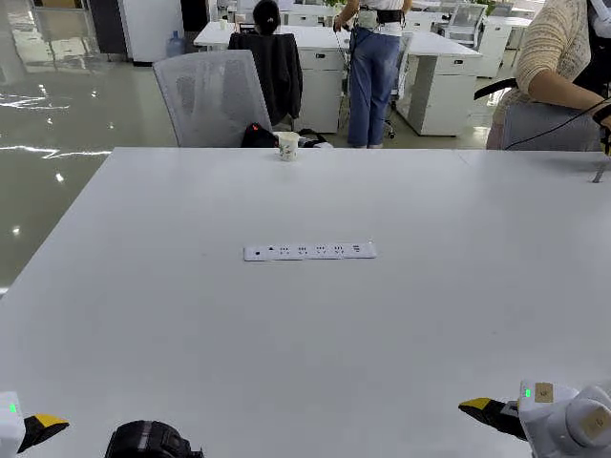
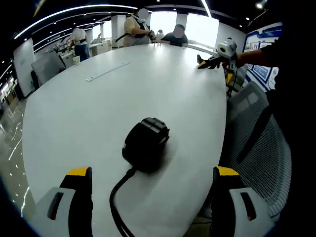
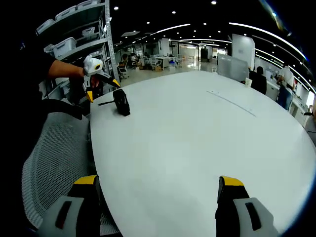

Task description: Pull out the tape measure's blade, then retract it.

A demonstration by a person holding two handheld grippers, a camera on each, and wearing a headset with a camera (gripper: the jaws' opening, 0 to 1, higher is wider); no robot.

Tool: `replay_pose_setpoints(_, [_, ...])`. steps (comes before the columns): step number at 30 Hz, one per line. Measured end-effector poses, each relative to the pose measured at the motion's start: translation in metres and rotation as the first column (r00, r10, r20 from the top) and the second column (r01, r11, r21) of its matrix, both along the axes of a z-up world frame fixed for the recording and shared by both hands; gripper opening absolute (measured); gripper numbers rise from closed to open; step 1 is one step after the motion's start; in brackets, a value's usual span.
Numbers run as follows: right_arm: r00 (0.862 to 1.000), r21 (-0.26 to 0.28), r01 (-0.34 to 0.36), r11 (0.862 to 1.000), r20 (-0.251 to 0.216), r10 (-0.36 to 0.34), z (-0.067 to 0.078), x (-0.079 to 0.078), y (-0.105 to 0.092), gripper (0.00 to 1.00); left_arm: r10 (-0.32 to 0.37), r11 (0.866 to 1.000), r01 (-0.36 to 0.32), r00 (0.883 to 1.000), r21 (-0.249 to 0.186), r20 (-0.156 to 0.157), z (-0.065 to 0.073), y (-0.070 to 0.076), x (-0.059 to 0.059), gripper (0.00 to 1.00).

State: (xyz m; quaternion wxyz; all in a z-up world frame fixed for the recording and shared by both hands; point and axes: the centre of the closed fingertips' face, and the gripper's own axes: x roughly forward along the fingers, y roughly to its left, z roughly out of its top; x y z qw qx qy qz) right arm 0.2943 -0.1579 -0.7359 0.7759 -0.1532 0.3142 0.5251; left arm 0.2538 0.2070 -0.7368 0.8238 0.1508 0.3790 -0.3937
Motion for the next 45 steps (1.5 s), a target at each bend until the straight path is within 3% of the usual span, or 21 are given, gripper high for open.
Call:
replay_pose_setpoints(10, [0.999,-0.016,-0.051,0.999,0.013,0.051,0.002,0.008,0.015,0.99,-0.072,0.997,0.072,0.997,0.018,-0.006,0.002,-0.008,0.009,0.99])
replay_pose_setpoints(24, [0.992,-0.03,-0.121,0.992,0.017,0.122,0.003,0.013,0.039,0.99,-0.187,0.979,0.187,0.982,0.081,-0.009,0.004,-0.017,0.025,0.99])
replay_pose_setpoints(40, [0.981,-0.031,-0.19,0.981,0.034,0.191,0.005,0.018,0.08,0.99,-0.308,0.941,0.31,0.951,0.137,-0.034,-0.001,-0.033,0.033,0.94])
replay_pose_setpoints(45, [0.983,0.009,-0.181,0.983,0.04,0.18,0.01,0.018,0.103,0.99,-0.346,0.925,0.348,0.937,0.154,-0.04,-0.005,-0.038,0.036,0.93])
